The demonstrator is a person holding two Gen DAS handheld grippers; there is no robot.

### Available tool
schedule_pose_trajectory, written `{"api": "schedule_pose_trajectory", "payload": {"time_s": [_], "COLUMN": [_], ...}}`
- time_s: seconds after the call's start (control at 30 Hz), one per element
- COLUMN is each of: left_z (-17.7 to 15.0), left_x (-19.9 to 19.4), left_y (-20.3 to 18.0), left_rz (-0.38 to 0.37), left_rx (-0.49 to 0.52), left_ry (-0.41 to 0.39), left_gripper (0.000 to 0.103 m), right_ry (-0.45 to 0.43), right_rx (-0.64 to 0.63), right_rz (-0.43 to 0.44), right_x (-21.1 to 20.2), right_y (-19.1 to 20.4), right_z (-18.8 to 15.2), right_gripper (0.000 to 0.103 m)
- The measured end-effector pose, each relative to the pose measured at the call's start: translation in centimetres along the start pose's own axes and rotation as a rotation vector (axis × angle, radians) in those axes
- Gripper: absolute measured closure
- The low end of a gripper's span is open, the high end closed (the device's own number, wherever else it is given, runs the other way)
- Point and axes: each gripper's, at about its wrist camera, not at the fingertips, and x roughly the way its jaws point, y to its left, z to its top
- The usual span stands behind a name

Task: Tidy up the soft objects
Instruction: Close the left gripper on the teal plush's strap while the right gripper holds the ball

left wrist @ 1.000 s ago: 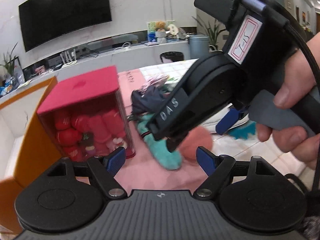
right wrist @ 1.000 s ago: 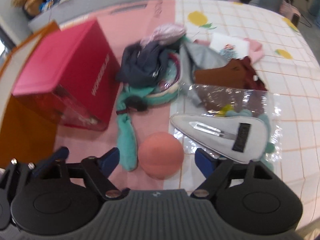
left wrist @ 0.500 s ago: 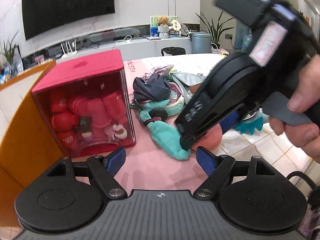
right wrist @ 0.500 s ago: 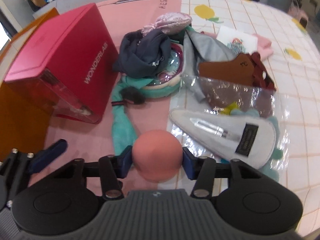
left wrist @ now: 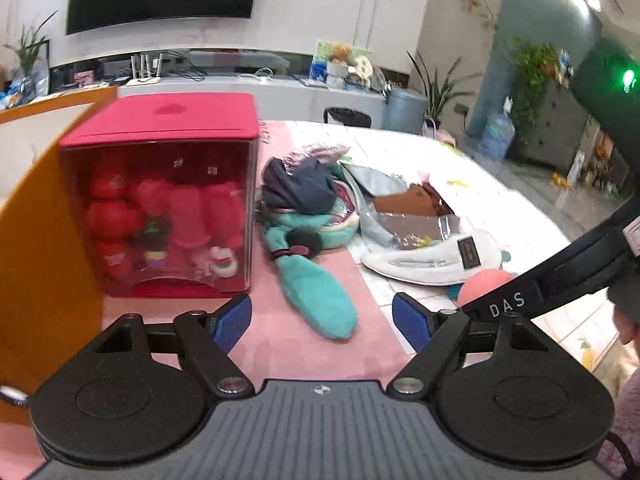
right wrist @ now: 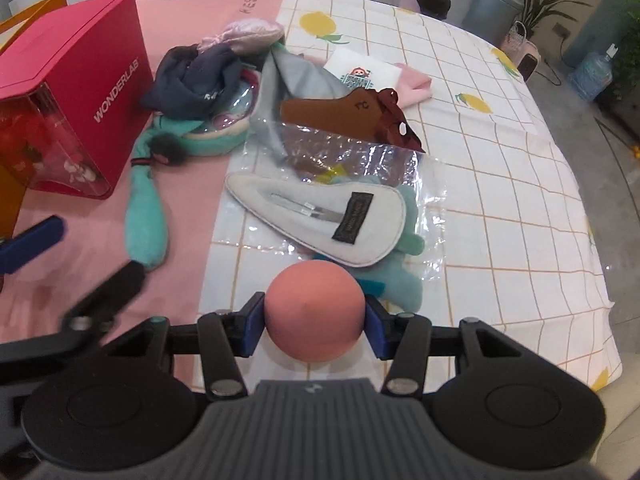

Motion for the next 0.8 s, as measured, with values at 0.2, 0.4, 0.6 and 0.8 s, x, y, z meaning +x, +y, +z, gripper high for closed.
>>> {"api": "schedule_pose_trajectory", "payload": {"time_s": [0.2, 0.4, 0.6, 0.8], "left_z": [0.1, 0.6, 0.2, 0.1], "left_x": [2.7, 4.7, 4.1, 3.1], "left_y": [0.4, 1.3, 1.4, 0.8], "left_rz": [-0.014, -0.031, 0.032, 0.074], "left_rx": [-0.078, -0.148, -0.134, -0.101], "left_ry": [0.044, 0.055, 0.033, 0.045], "left_gripper": [0.021, 0.047, 0.087, 0.096], "right_ry": [0.006, -0.003, 0.022, 0.024], "right_rx": [0.025, -0.014, -0.024, -0.057], "right_rz": [-0.006, 0.007, 0.015, -0.001], "right_x": [0.3, 0.3, 1.0, 1.4], "right_y": [-1.0, -0.2, 0.0, 0.5], "right_z": [-0.2, -0.3, -0.2, -0.1], "right_gripper": [0.052, 0.051, 0.051, 0.051]}}
